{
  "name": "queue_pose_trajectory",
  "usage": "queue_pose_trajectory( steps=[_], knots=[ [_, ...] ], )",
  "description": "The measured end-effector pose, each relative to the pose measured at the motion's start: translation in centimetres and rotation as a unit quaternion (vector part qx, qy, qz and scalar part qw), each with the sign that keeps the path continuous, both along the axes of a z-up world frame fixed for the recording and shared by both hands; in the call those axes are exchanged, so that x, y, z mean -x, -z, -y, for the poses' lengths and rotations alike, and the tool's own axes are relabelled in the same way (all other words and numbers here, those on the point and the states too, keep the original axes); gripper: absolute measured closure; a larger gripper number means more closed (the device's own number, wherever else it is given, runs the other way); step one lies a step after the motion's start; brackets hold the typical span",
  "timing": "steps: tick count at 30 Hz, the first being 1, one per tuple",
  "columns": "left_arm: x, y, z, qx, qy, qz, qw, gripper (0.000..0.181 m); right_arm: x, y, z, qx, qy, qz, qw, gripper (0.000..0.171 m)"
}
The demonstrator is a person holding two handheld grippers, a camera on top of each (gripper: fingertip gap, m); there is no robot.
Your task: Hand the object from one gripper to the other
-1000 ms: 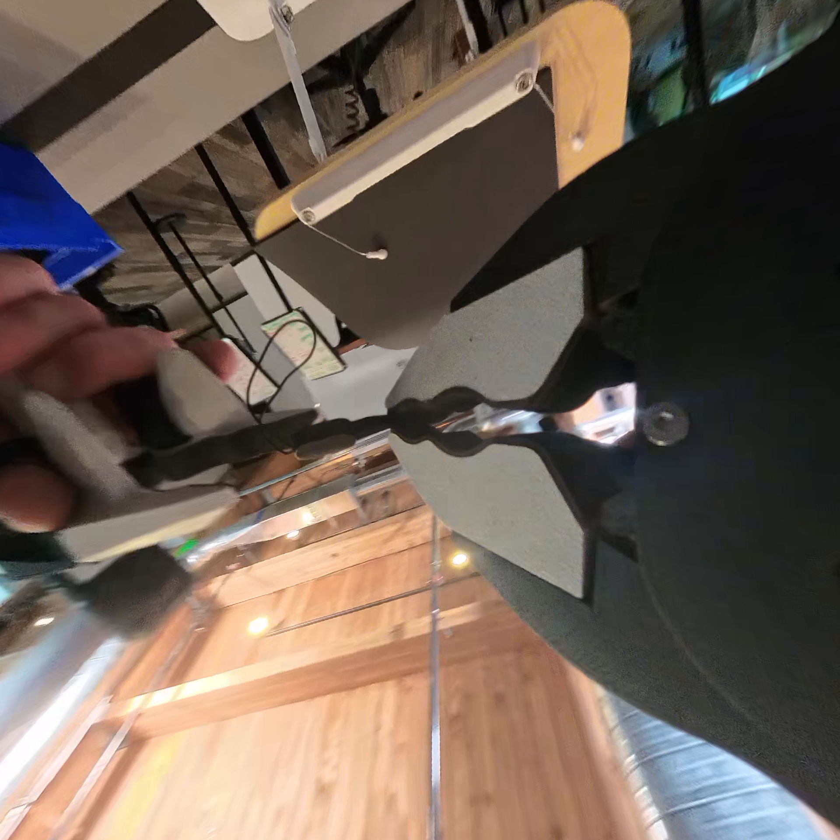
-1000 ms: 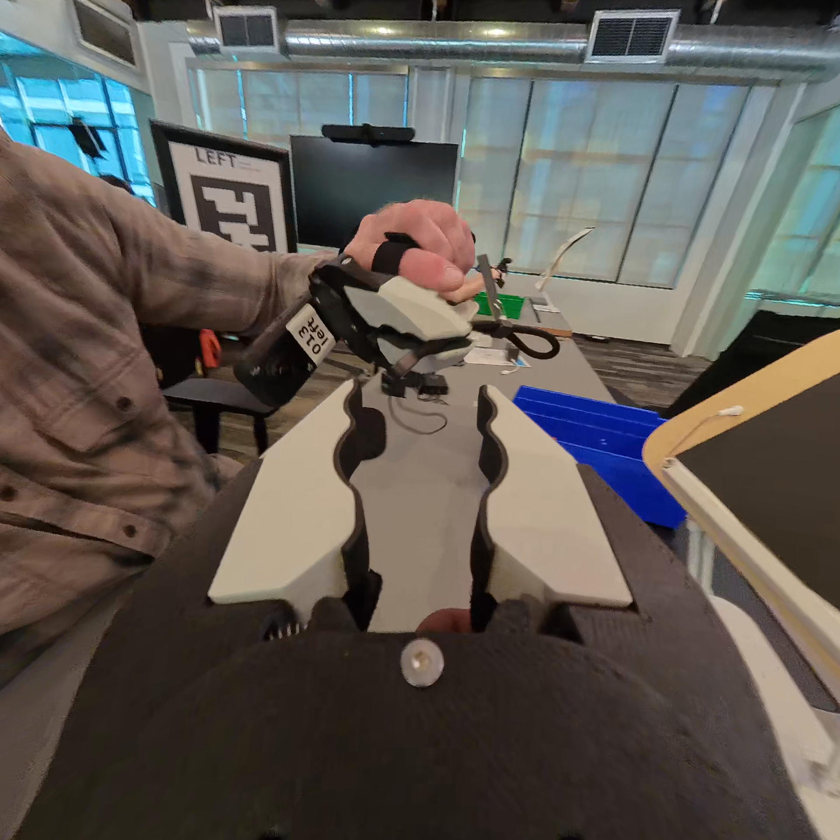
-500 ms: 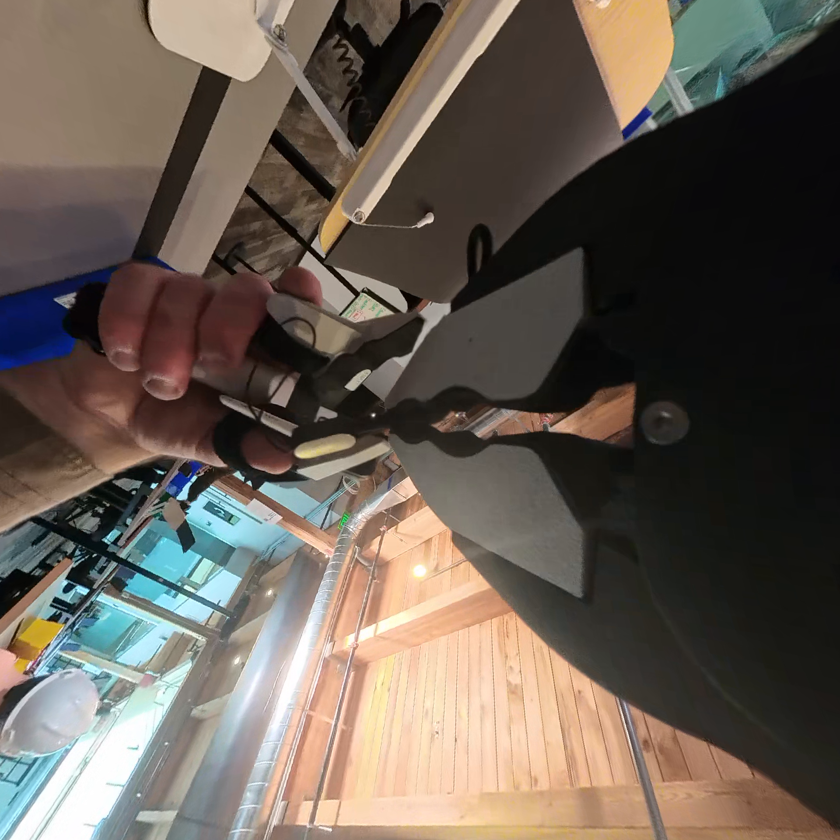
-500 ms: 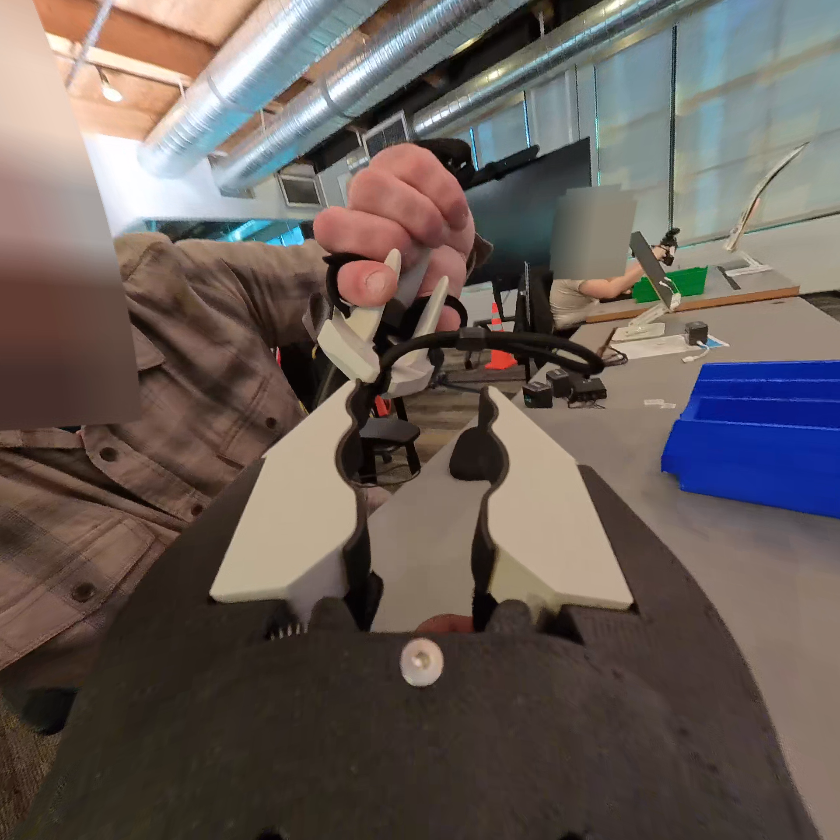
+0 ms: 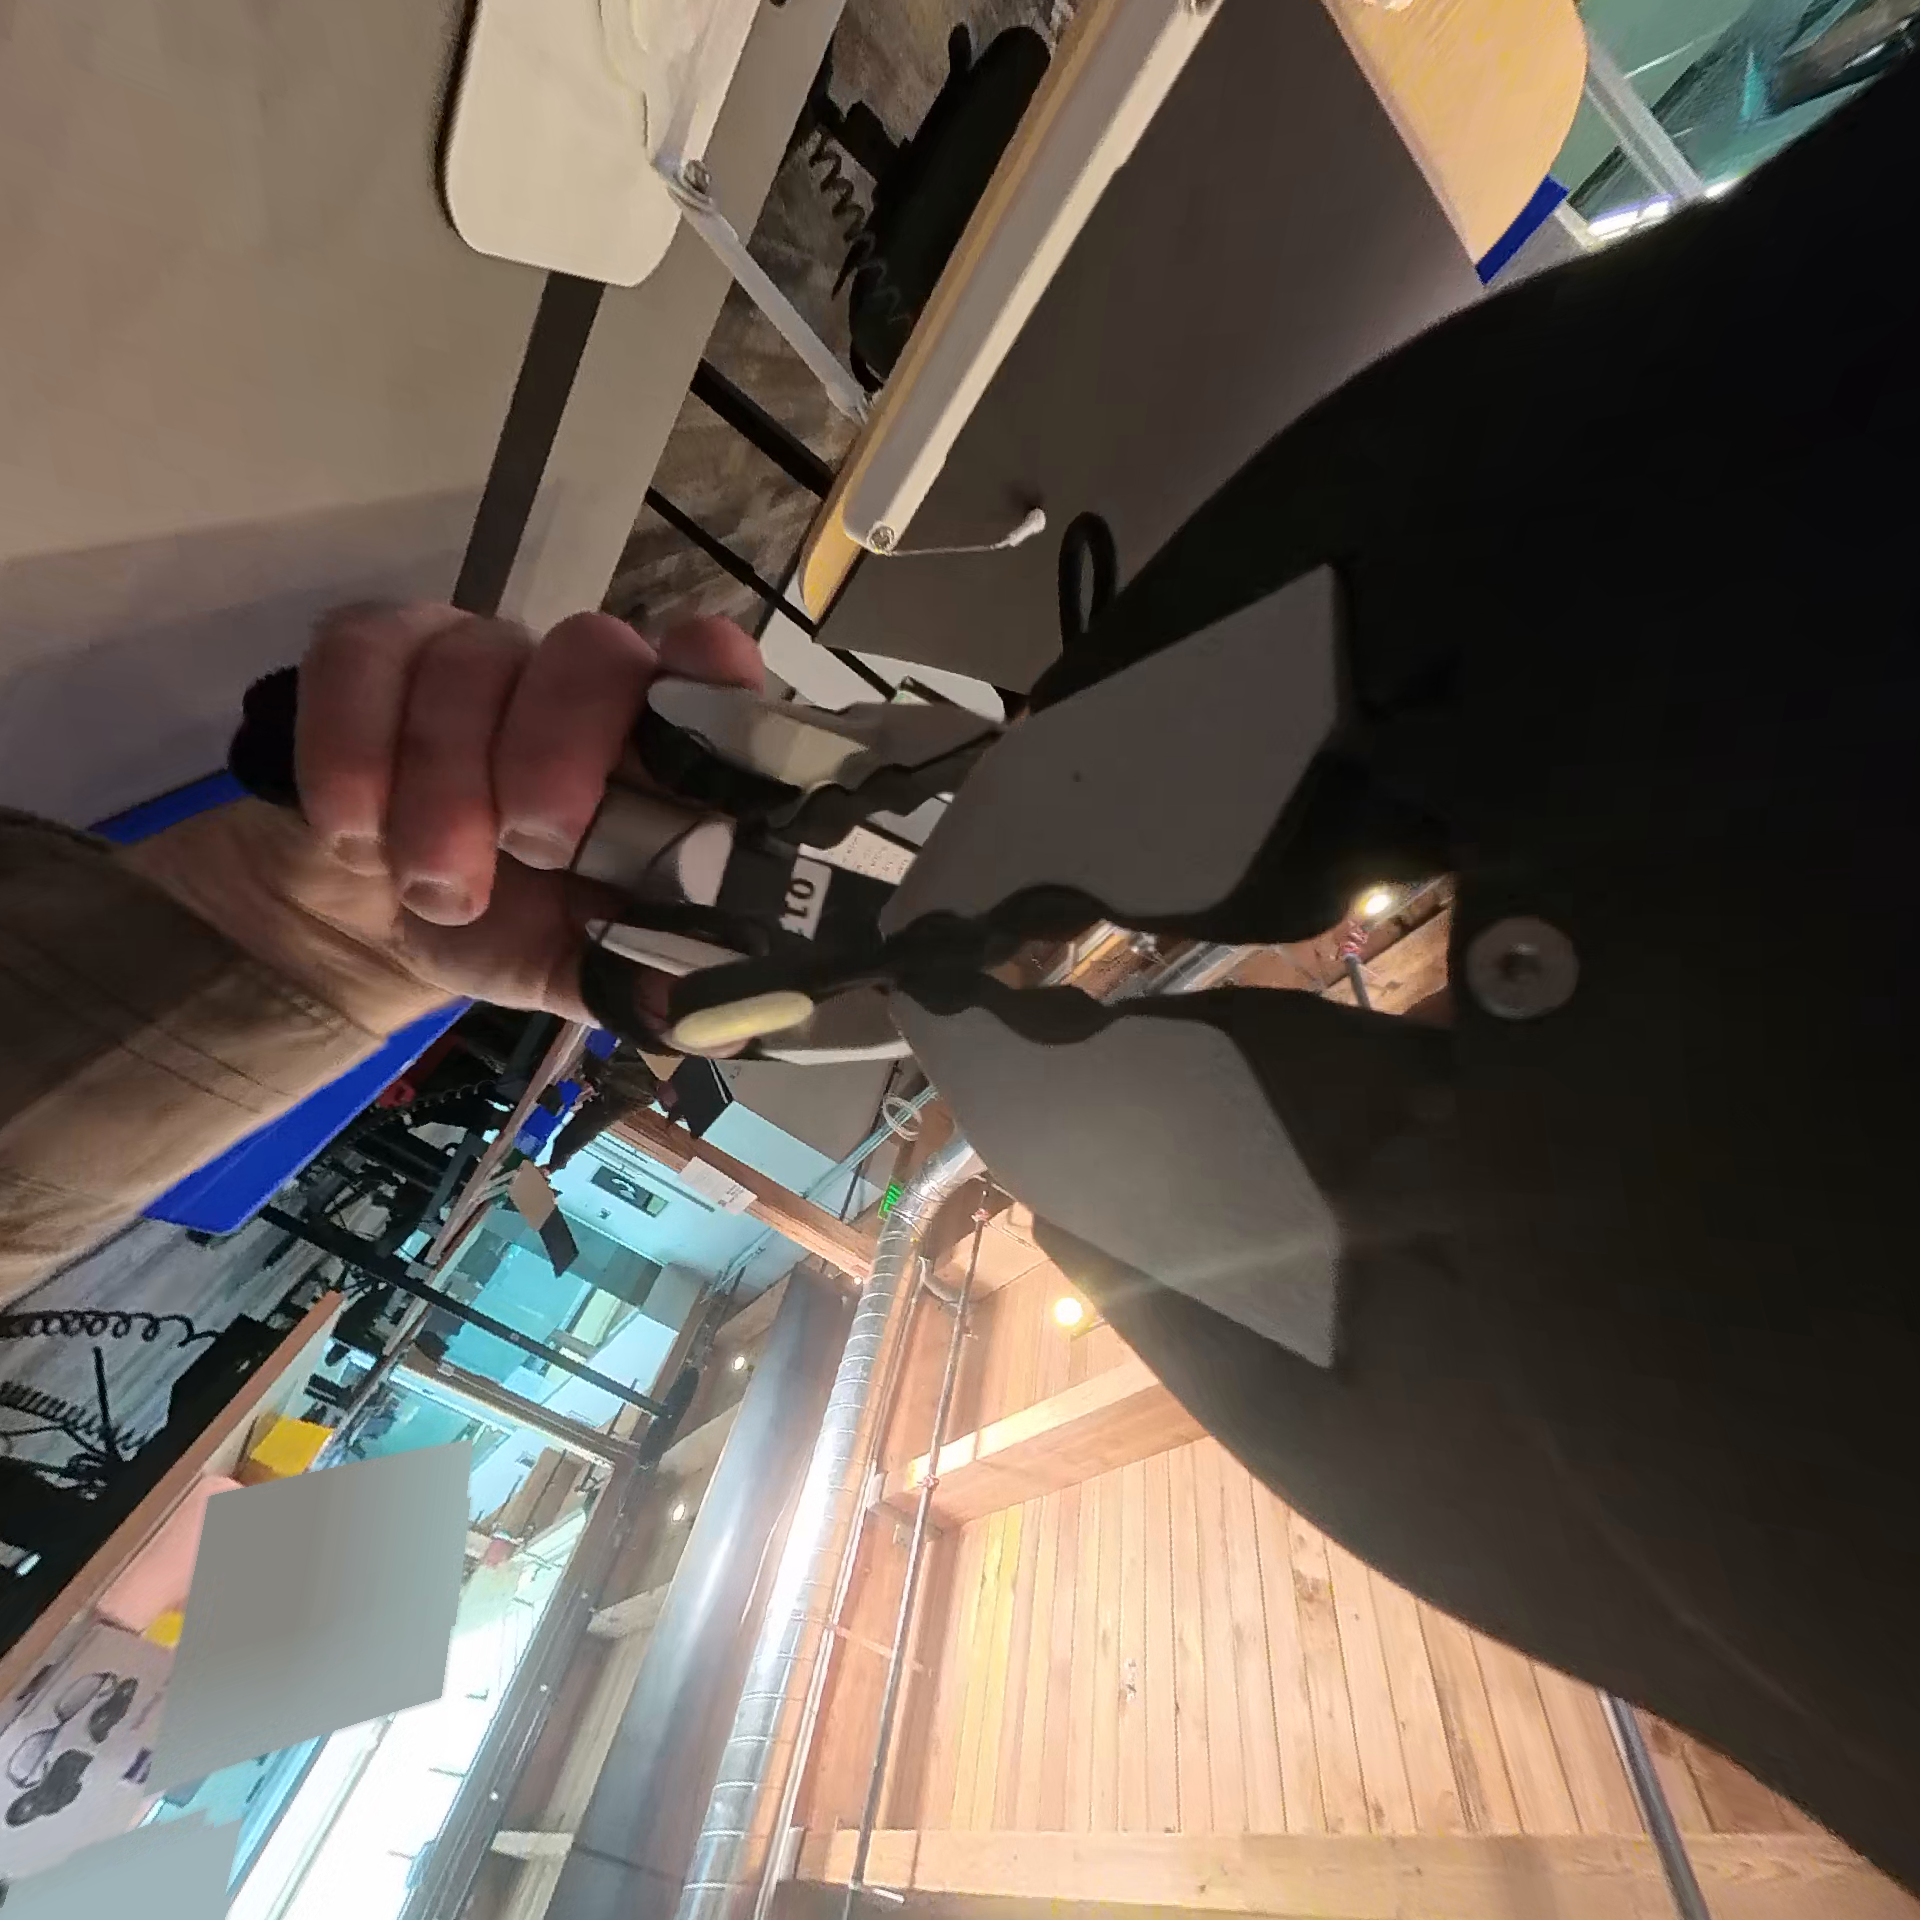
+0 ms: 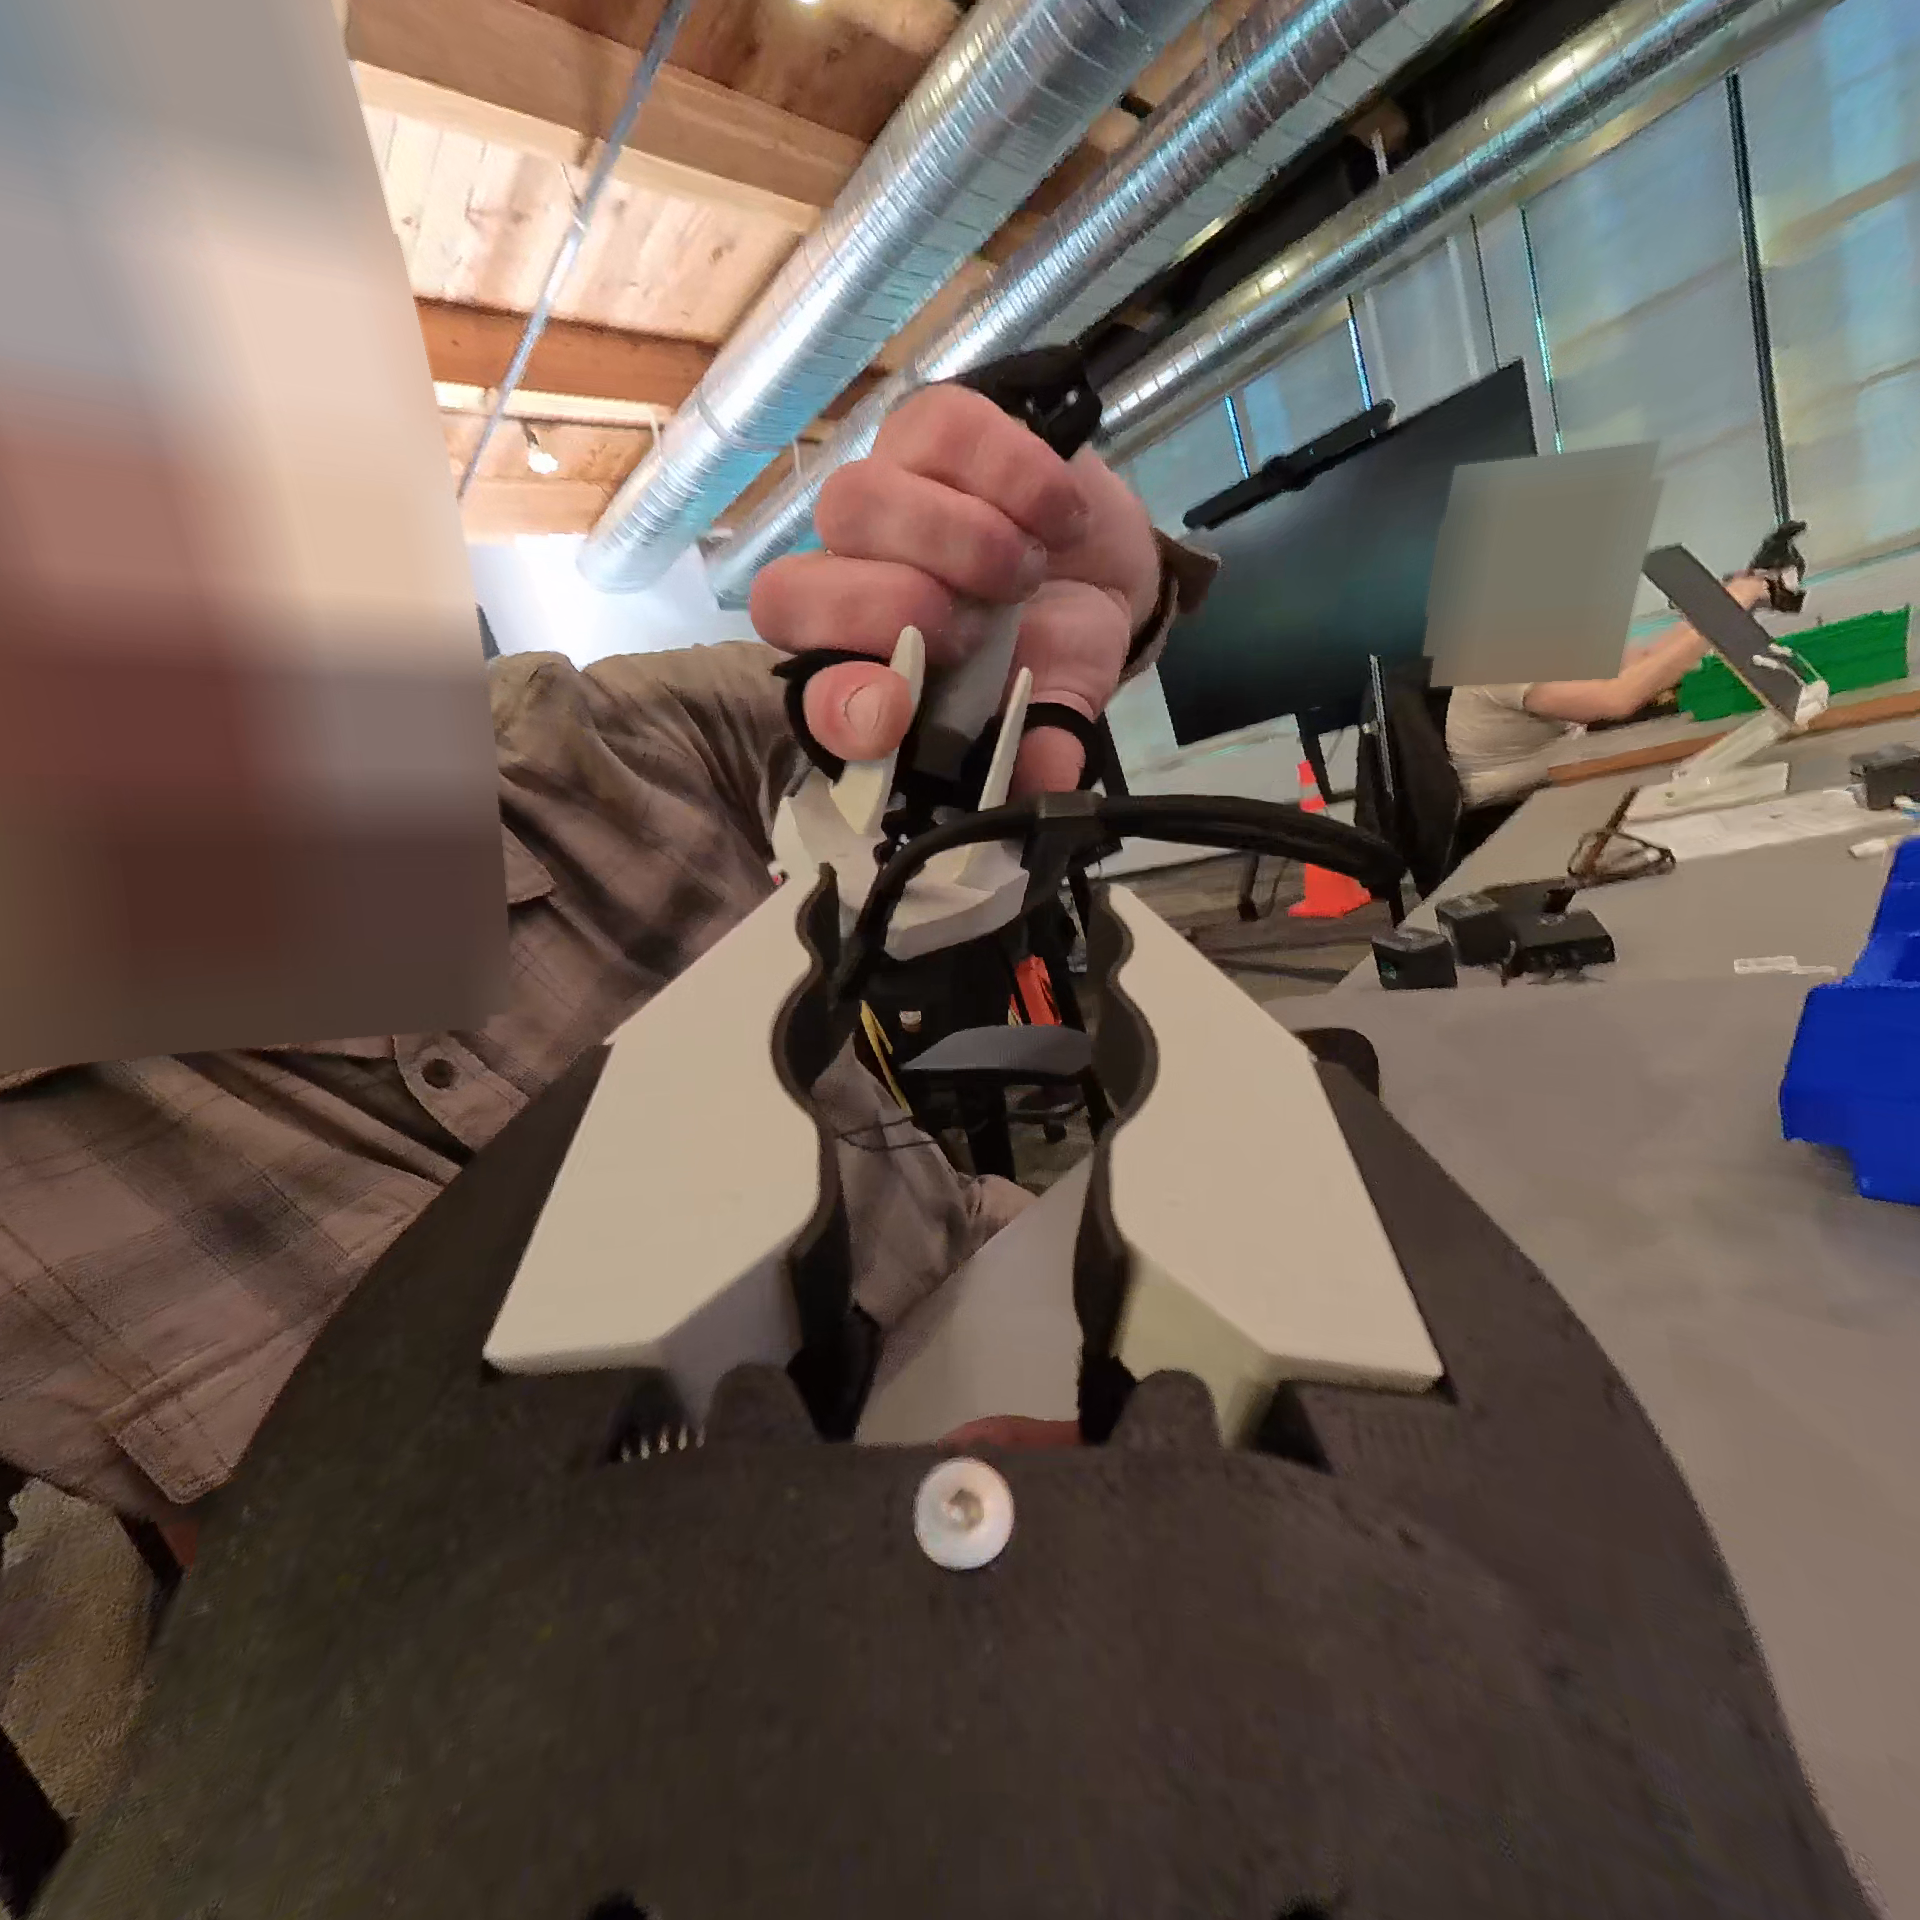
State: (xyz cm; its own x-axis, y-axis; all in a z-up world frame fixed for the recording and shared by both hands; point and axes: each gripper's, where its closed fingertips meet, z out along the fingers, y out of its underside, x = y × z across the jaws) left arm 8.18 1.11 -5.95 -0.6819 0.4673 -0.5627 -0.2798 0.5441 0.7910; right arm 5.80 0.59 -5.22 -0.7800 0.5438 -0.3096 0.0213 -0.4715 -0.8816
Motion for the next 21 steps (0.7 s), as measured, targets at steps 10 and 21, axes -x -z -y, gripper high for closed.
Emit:
queue_pose_trajectory(
  steps=[10,21],
  knots=[
    [0.1,2.1,0.2,0.019,-0.005,-0.024,1.000,0.179,1.3,0.2,1.1,-0.022,0.021,0.004,1.000,0.164],
    [2.0,2.7,-1.5,0.105,-0.121,0.066,0.985,0.150,2.2,0.0,-1.0,-0.136,0.178,-0.034,0.974,0.171]
  ],
)
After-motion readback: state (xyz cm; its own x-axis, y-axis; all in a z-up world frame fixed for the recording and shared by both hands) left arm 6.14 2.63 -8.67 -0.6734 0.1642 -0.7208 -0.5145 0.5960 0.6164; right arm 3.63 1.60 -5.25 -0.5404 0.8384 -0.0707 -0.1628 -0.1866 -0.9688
